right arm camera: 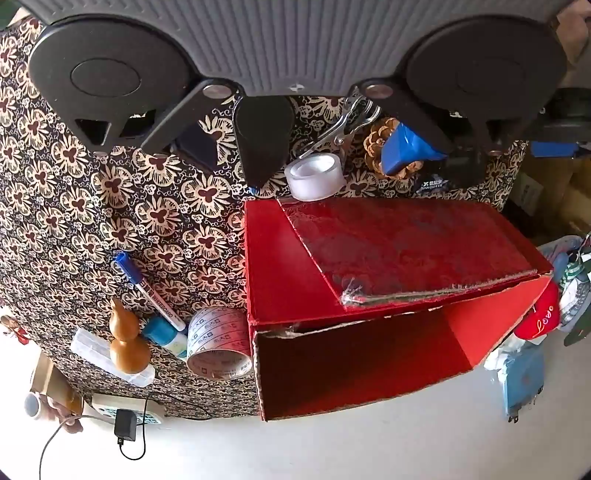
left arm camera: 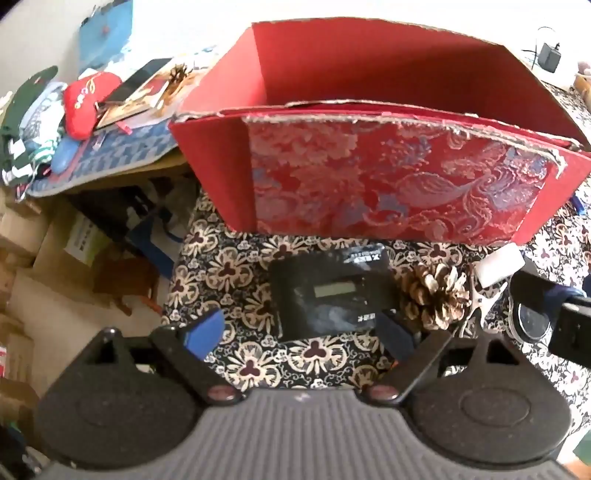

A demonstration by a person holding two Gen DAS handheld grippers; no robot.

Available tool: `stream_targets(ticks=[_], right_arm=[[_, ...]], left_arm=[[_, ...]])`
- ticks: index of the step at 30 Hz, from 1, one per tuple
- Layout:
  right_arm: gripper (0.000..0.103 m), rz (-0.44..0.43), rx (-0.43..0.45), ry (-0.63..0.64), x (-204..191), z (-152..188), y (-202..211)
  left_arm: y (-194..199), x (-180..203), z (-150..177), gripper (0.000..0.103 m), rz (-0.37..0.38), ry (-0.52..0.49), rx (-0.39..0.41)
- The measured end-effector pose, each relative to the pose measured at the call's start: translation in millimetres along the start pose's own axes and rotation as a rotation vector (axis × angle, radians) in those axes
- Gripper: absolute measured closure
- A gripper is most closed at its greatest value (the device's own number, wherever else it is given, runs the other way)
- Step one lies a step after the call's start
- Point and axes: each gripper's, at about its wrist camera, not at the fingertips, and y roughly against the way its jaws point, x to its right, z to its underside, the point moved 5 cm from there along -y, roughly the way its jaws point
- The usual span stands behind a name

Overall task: Organize rigid objects
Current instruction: 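Move the right gripper toward the brown pine cone beside the box, then close the right gripper on the pine cone and lift it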

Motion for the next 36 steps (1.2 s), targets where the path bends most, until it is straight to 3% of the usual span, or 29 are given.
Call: stream_targets(ticks=[6, 12, 24, 31, 36], right_arm=[[0.022, -0.002, -0.011, 0.007, -8.2, 8.1, -1.2], [0.022, -0.005, -0.038, -0.039, -3.9, 13.9, 0.1], [0.022, 0.013, -0.008, -0.023, -6.1, 18.0, -7.0], [0.022, 0.005, -0.008, -0.06, 1.1, 16.3, -8.2], [0.024, -0.064, -0.012, -0.146, 11.7, 15.7, -8.1]], left_arm=[[4.5, 11.7, 3.7, 0.014, -0.037, -0.012, 0.016], [14.6, 3.5, 3.5, 0.014, -0.024, -0.041, 0.007], [9.2, 2.9, 7.4, 0.014, -0.02, -0.026, 0.122], [2.5, 2.9, 7.0, 0.014, 0.055, -0.039, 0.076], [7.6, -6.3, 10.3, 0.014, 0.273, -0.04, 0.119]])
